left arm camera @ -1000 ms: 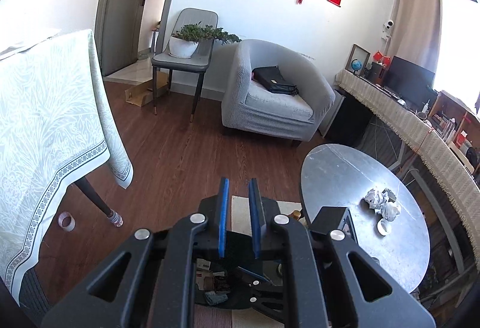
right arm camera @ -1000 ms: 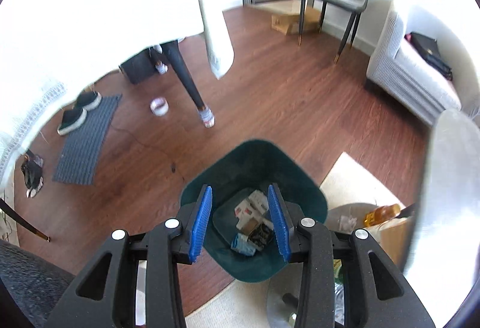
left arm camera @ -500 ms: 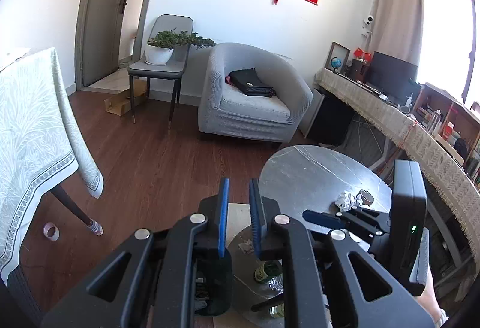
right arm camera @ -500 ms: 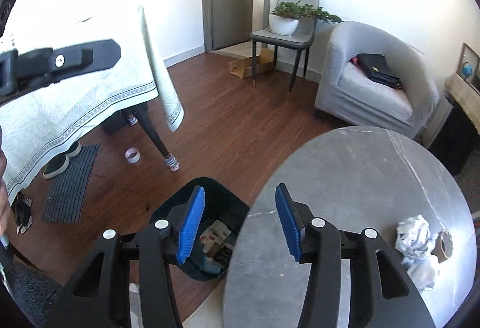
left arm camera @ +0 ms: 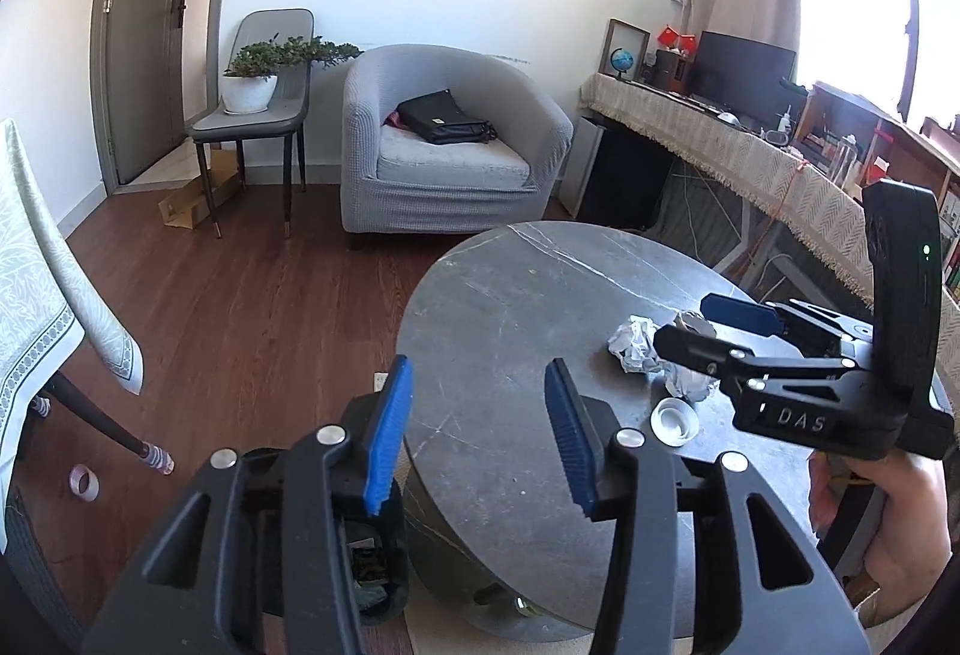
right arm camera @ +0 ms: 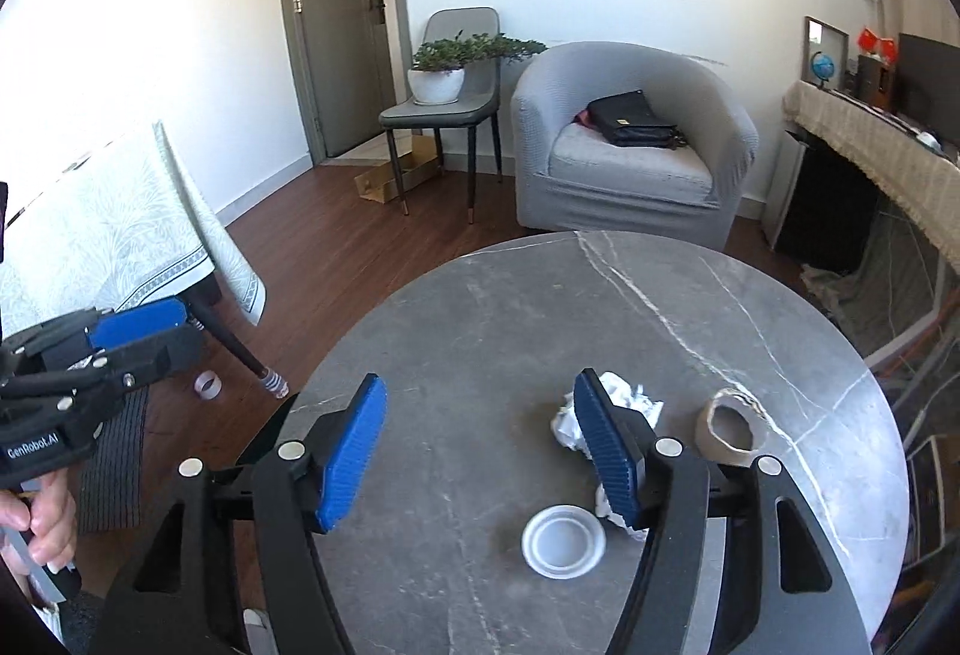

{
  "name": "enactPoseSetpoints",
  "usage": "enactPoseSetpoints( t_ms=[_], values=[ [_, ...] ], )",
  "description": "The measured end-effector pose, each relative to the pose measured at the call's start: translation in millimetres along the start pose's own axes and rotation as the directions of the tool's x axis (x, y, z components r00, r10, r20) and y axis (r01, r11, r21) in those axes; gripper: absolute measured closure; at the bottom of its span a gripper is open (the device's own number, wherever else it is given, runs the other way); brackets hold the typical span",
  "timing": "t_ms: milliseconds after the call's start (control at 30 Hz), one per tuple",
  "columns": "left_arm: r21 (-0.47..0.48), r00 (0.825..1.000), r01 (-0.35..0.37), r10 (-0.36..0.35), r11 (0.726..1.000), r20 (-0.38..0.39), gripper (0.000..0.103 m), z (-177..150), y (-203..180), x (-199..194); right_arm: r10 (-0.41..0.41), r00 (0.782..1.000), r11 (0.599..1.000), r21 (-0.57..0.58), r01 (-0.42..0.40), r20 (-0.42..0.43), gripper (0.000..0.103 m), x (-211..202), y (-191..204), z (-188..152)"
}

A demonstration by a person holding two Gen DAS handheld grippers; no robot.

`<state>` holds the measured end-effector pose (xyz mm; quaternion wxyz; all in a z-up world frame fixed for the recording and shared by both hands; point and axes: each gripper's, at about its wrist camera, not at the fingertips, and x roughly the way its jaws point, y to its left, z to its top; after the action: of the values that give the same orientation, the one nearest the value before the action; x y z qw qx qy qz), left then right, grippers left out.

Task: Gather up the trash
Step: 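Grasp the white plastic lid with the left tool while the right tool grasps a crumpled paper ball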

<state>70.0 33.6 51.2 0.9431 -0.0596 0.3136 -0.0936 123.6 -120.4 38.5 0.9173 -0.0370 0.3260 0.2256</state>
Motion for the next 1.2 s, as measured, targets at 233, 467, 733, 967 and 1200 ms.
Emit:
enactPoseSetpoints(
  t_ms=[233,467,733,967,1200],
  values=[
    [0.030,0.997,0.063,-0.061,0.998,-0.050,0.044,-13.4,-31.2,25.0,-0.061,0.998,0.996,0.070,0.062,-0.028,0.037,-6.0,-39.4,-15.3],
    [0.054,0.986,0.125,-0.118,0.991,-0.116,0.036,-24.6,-59.9,49.1,-0.051,0.996,0.988,0.140,0.061,-0.076,0.037,2.7,-77.0,-32.8],
    [0.066,0.964,0.199,-0.183,0.978,-0.191,0.035,-35.4,-83.5,73.5,-0.010,0.995,0.983,0.179,0.028,-0.103,0.037,14.7,-84.3,-44.2],
    [0.077,0.949,0.228,-0.204,0.971,-0.241,0.035,-43.3,-99.5,91.9,-0.011,0.993,0.984,0.173,0.031,-0.115,0.037,20.4,-87.4,-45.4],
    [0.102,0.942,0.243,-0.209,0.965,-0.264,0.036,-48.6,-114.7,103.7,0.020,0.993,0.984,0.178,0.001,-0.121,0.050,26.5,-89.9,-47.2]
  ],
)
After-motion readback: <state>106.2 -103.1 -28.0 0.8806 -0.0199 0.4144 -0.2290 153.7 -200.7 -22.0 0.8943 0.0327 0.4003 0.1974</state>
